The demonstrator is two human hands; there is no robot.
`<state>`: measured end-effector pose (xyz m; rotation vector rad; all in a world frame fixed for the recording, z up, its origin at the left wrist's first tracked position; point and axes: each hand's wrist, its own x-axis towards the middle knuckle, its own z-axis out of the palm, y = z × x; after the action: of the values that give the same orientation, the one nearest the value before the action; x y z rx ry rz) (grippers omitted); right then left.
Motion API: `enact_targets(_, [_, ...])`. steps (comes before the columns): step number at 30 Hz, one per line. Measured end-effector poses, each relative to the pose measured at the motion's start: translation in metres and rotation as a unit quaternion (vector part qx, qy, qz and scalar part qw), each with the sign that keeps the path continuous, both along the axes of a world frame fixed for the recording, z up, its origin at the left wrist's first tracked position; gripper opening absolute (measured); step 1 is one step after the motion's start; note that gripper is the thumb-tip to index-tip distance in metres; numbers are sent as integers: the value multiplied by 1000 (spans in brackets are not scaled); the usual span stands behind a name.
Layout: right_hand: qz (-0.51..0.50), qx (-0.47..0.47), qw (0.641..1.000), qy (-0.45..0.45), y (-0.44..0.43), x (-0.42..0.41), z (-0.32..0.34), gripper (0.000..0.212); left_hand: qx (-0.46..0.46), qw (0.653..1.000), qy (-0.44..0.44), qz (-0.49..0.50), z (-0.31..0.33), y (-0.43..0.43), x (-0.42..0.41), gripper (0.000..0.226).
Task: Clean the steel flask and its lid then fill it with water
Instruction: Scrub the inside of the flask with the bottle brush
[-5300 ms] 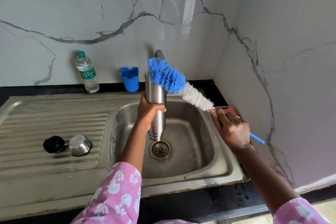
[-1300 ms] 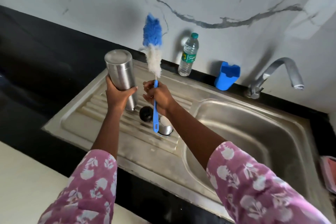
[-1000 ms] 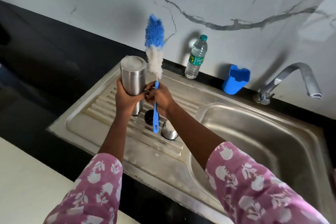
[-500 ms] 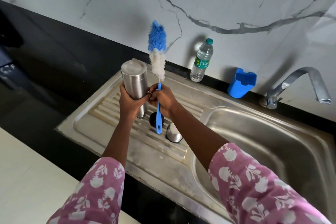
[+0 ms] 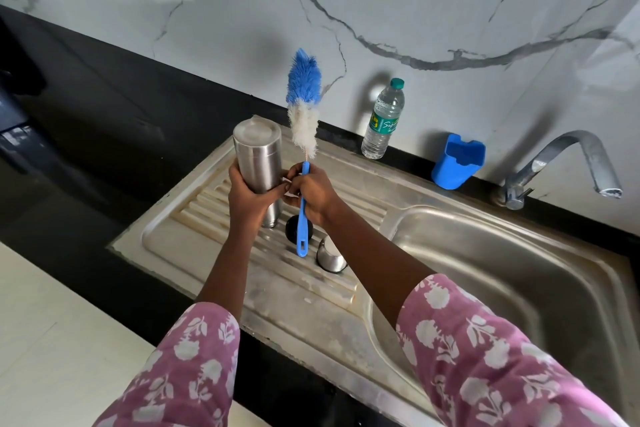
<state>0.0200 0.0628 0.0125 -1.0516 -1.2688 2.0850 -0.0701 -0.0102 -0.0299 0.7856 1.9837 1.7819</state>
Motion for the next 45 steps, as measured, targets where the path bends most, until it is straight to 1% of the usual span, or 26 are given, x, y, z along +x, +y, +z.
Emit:
enact_targets(7, [-14, 42, 998, -39, -3, 4, -2, 35, 39, 999, -3, -4, 0, 0, 1, 105])
enact_targets(10, [-23, 69, 996, -55, -3, 7, 0, 35, 53, 999, 5, -3, -2, -2, -1, 106])
enact_targets(13, [-31, 93, 993, -66, -4, 11, 1, 34, 57, 998, 26, 19, -2, -6, 0, 106])
enact_targets(15, [-36, 103, 992, -70, -6, 16, 1, 34, 56, 996, 44, 52, 0, -9, 6, 107])
enact_targets(17, [-40, 114, 990, -77, -7, 23, 2, 34, 83, 989, 69, 103, 3, -13, 15, 102])
enact_targets(18, [-42, 117, 989, -81, -7, 28, 3, 33, 104, 979, 110, 137, 4, -15, 18, 97])
enact_targets(20, [-46, 116, 989, -80, -7, 41, 7, 31, 135, 943, 229, 200, 4, -18, 26, 82])
enact_targets(21, [-51, 119, 989, -77, -7, 48, 10, 30, 147, 923, 278, 222, 2, -16, 30, 74])
enact_targets(22, [-60, 132, 986, -79, -6, 58, 14, 29, 161, 909, 307, 232, 3, -13, 36, 67])
enact_targets(23, [-69, 153, 982, -86, -4, 68, 19, 28, 175, 901, 319, 234, 4, -9, 43, 62])
enact_targets(25, [-97, 209, 967, -111, 3, 92, 30, 24, 202, 897, 329, 214, 8, 5, 61, 55])
enact_targets(27, [-137, 254, 947, -138, 16, 120, 42, 18, 223, 904, 326, 164, 12, 23, 80, 52])
enact_targets(30, [-194, 321, 900, -222, 46, 170, 65, 8, 213, 929, 299, 48, 25, 58, 111, 52])
enact_targets(33, [-201, 368, 855, -305, 70, 225, 93, 13, 158, 938, 301, -61, 33, 96, 140, 53])
enact_targets(35, [-200, 391, 825, -357, 82, 262, 114, 19, 108, 952, 265, -107, 33, 122, 156, 57])
enact_targets(37, [-178, 418, 777, -436, 90, 293, 135, 23, 37, 963, 216, -158, 35, 145, 168, 62])
enact_targets(39, [-158, 426, 712, -536, 99, 317, 151, 25, -56, 952, 220, -208, 33, 169, 179, 70])
enact_targets(40, [-145, 431, 670, -587, 104, 326, 156, 27, -96, 943, 225, -224, 31, 179, 184, 74])
enact_targets(43, [-94, 463, 525, -708, 120, 344, 165, 28, -208, 914, 225, -267, 27, 202, 195, 80])
enact_targets(44, [-77, 479, 479, -731, 128, 347, 165, 27, -237, 902, 229, -279, 26, 208, 199, 81])
enact_targets(45, [-60, 496, 440, -746, 135, 349, 165, 25, -261, 892, 233, -286, 25, 214, 203, 81])
